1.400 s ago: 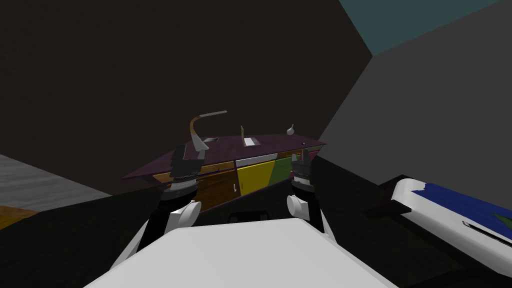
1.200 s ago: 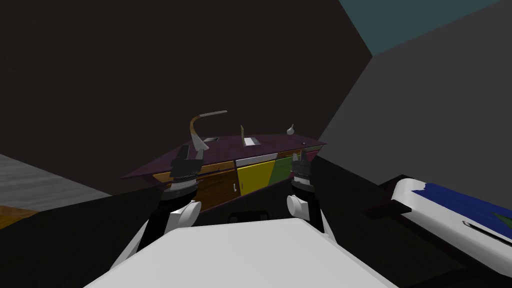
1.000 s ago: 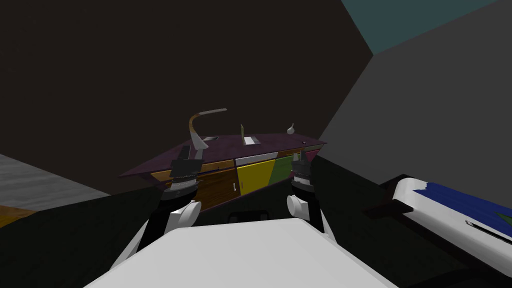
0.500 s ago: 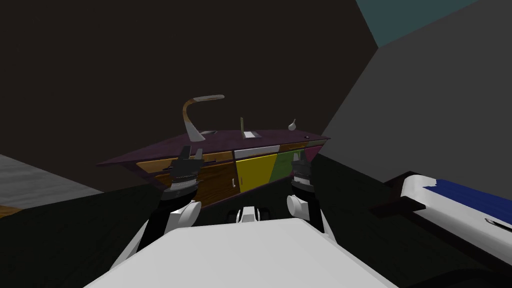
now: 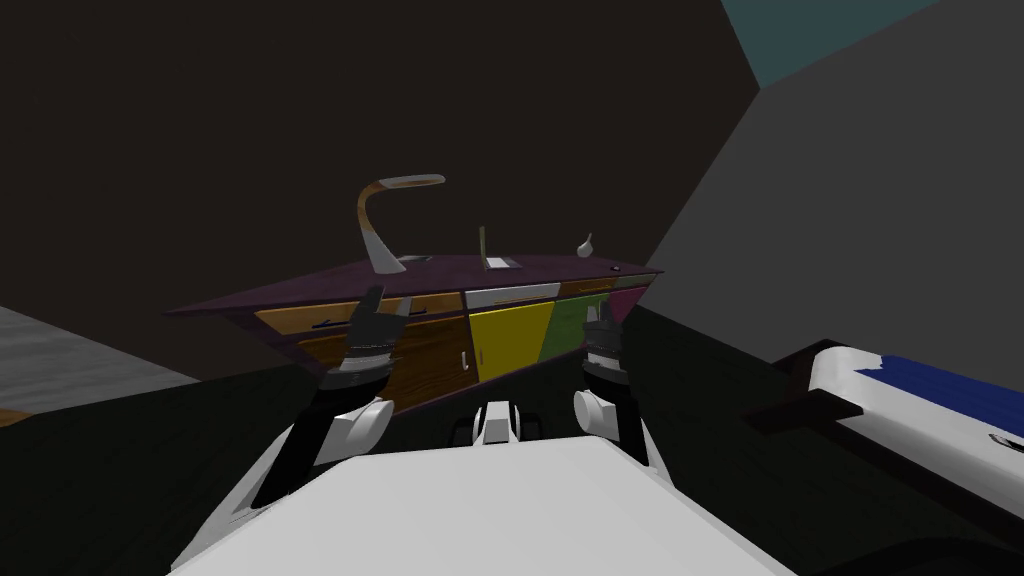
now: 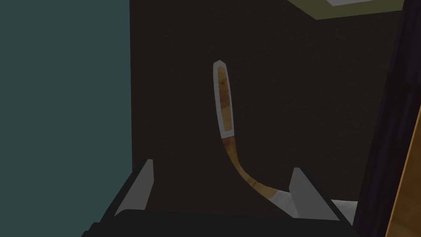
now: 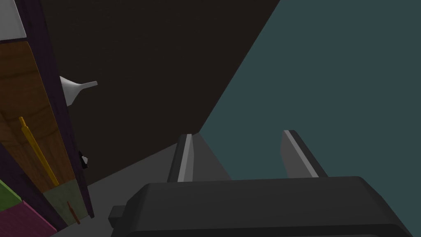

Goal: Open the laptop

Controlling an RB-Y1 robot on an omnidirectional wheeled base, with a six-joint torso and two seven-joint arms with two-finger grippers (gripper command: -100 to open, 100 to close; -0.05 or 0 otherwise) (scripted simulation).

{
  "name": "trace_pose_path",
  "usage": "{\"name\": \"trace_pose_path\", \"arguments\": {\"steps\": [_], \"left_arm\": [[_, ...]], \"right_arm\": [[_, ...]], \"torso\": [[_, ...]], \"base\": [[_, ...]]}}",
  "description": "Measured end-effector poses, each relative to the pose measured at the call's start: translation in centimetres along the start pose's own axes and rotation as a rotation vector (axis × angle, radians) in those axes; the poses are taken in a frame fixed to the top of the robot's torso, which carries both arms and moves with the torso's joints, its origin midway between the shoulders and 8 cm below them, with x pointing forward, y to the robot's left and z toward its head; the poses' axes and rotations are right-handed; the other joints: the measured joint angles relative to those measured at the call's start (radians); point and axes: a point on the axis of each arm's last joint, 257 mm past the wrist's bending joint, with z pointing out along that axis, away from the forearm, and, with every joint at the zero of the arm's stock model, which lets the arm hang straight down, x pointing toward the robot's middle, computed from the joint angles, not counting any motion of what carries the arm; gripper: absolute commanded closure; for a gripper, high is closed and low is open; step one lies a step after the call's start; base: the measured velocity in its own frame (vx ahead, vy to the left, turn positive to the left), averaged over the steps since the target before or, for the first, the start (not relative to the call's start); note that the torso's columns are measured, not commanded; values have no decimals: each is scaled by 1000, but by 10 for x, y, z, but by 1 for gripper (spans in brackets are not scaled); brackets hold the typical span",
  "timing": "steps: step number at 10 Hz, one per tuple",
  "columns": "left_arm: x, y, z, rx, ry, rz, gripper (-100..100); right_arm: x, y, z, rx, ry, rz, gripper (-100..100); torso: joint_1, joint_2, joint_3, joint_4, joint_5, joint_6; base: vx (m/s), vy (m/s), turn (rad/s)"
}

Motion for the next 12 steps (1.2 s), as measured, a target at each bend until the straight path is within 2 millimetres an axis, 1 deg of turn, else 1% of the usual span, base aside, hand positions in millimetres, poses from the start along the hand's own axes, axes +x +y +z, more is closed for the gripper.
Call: {"name": "trace_pose_path", "arguments": {"steps": [7, 12], "left_arm": [[-4, 22, 20, -95, 85, 80, -100], [-13, 36, 37, -163, 132, 144, -100]], "right_arm": [[0, 0, 0, 0, 0, 0, 0], [0, 0, 0, 0, 0, 0, 0]], "torso": [[0, 1, 0, 0, 0, 0], [0, 0, 0, 0, 0, 0]], "base": [[-9, -30, -1], [-7, -32, -7]]}}
